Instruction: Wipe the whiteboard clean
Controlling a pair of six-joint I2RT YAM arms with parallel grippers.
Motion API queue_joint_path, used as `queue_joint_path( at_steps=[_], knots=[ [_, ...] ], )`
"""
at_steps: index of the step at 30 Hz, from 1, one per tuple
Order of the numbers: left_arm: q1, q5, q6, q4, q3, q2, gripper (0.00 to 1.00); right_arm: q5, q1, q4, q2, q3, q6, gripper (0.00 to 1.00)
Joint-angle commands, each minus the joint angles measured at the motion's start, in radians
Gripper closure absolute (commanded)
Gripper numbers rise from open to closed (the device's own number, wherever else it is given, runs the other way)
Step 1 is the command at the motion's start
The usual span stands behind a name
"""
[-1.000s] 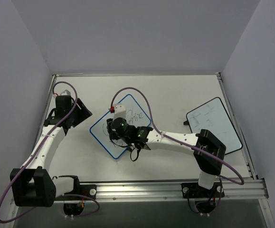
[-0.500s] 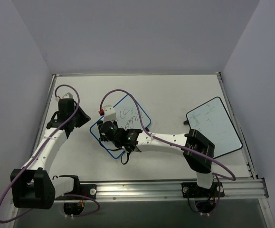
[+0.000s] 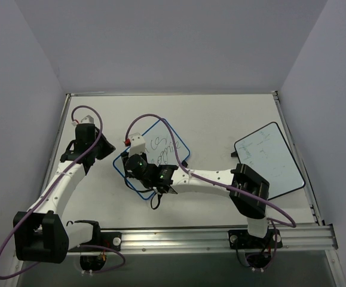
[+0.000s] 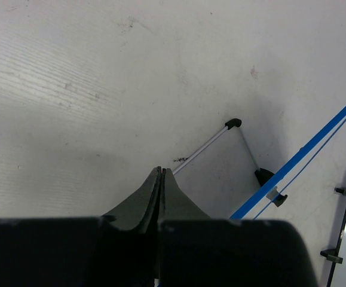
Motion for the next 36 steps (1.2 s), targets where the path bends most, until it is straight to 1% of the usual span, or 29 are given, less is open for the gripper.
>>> queue_joint_path(
  at_steps=[1, 5, 12, 18, 36],
  knots=[
    [-0.009, 0.011, -0.002, 0.049, -0.001, 0.0, 0.98, 0.04, 0.006, 0.081, -0.001, -0.026, -0.014, 0.89],
    [-0.01, 0.015, -0.001, 0.05, -0.003, -0.001, 0.98, 0.049, 0.006, 0.118, -0.003, -0.049, -0.014, 0.91],
    [-0.013, 0.019, 0.001, 0.055, -0.003, -0.007, 0.98, 0.075, 0.006, 0.256, -0.023, -0.144, -0.014, 0.96],
    [-0.018, 0.021, 0.001, 0.059, -0.003, -0.006, 0.98, 0.105, -0.001, 0.3, -0.037, -0.195, -0.012, 0.99],
    [-0.061, 0.036, 0.016, 0.072, 0.011, 0.01, 0.98, 0.114, -0.103, 0.331, -0.11, -0.302, 0.011, 1.0]
  ],
)
